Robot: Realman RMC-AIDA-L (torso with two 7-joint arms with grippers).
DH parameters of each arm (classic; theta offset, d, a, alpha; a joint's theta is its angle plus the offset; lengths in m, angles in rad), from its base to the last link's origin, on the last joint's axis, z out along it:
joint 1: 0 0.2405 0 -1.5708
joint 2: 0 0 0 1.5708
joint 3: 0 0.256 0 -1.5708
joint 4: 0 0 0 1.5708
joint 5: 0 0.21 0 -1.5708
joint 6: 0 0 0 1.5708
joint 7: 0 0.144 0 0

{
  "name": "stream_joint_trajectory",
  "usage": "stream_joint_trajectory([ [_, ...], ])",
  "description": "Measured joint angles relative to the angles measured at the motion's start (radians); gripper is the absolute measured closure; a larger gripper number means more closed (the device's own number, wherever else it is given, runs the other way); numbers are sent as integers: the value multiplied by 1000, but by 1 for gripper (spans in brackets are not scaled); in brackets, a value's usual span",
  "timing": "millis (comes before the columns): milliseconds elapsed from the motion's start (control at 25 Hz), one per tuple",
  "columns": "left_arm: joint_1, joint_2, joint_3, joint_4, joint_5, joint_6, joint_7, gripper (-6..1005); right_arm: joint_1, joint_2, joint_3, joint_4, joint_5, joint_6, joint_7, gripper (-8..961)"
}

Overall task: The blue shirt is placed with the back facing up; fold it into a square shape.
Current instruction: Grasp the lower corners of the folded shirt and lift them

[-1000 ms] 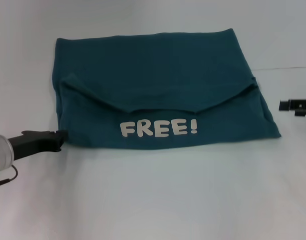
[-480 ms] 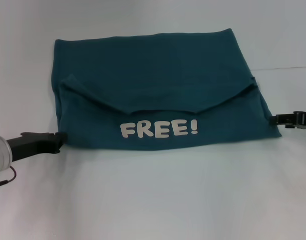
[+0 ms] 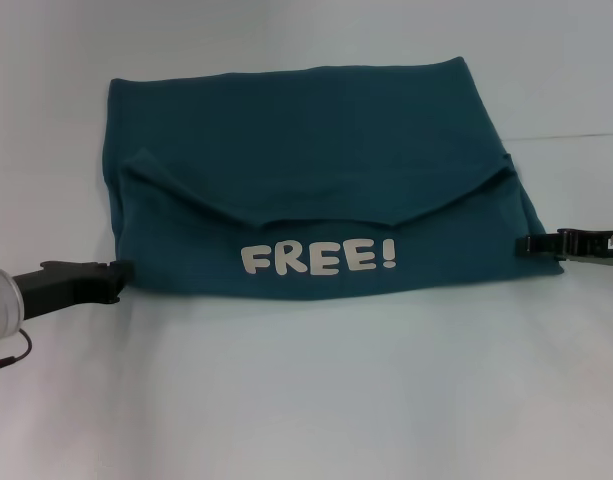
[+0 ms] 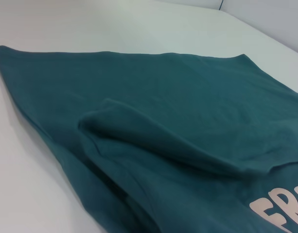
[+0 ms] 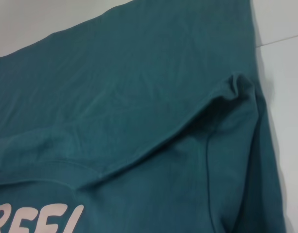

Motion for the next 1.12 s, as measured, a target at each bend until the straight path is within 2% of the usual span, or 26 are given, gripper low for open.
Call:
stream_joint_trajectory([
  [240,-1,1,0,0,0,-1,0,1000,0,3,1,1,5,3,9,369],
  [480,-2,1,0,0,0,-1,0,1000,0,1,6,1,7,-7,17,574],
  [680,-1,1,-2,0,0,-1,-5,1000,-13,-2,11,-6,15,-29,12,820],
  [1000,14,1,-1,23,2,27,-30,1001,-28,-8,46,-16,23,-69,-19,914],
  [1120,32,0,0,58,9,64,-59,1001,-39,-7,60,-47,23,-97,-28,915],
])
